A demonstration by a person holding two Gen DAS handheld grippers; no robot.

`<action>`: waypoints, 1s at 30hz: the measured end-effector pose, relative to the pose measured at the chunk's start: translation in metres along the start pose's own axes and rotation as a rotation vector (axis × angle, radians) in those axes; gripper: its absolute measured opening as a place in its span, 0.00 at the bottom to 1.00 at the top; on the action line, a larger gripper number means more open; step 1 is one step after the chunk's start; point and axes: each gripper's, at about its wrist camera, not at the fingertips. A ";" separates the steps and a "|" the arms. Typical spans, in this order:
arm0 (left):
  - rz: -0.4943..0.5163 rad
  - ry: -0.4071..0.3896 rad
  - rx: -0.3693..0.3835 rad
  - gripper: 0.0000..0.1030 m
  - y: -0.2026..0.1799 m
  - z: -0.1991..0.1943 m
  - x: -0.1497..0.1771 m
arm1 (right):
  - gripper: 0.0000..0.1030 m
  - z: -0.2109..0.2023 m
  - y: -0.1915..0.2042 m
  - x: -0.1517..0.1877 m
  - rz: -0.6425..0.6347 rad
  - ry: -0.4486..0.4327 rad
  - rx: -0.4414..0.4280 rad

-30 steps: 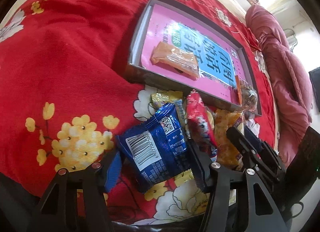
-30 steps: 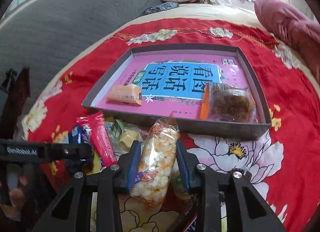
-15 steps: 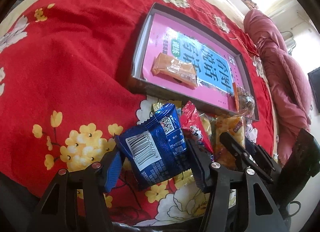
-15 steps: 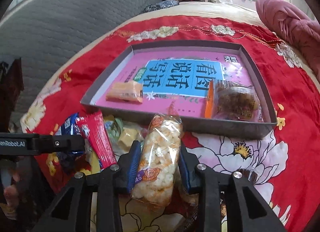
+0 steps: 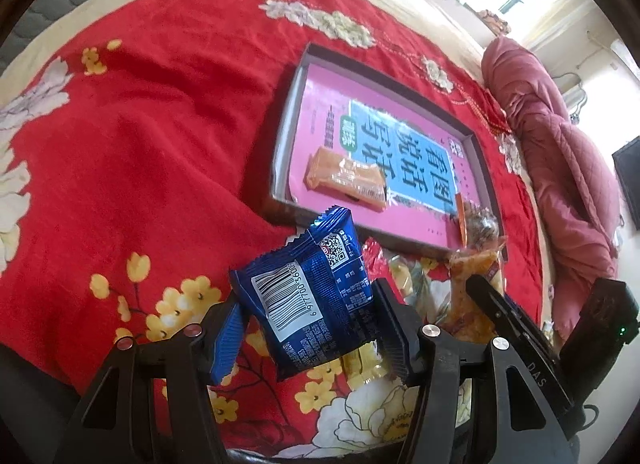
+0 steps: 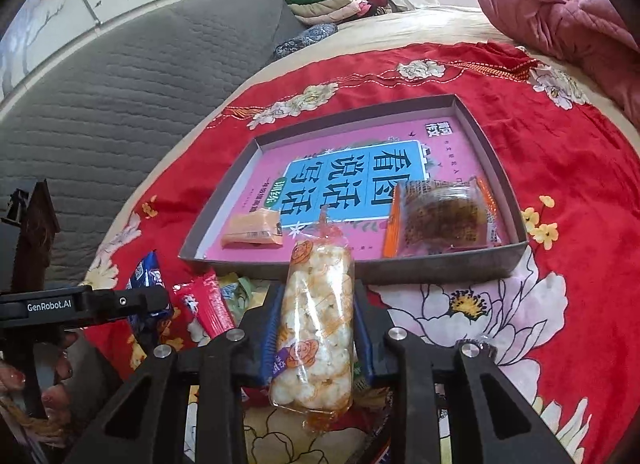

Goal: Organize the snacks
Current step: 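Lift both held packs and carry them toward the grey tray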

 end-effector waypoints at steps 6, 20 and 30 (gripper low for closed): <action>0.007 -0.040 0.002 0.60 -0.002 -0.010 -0.006 | 0.31 -0.012 0.000 -0.005 0.006 -0.065 -0.008; 0.027 -0.106 0.013 0.60 -0.017 -0.022 -0.020 | 0.31 -0.024 -0.003 -0.021 0.007 -0.147 0.010; 0.066 -0.134 0.012 0.60 -0.036 -0.017 -0.034 | 0.31 -0.027 -0.005 -0.035 0.012 -0.196 0.016</action>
Point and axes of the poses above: each gripper's, at about its wrist camera, not at the fingertips, and z roughly the way its jaws point, y to its left, x to its underside, and after that the axes turned 5 degrees about -x, right-handed
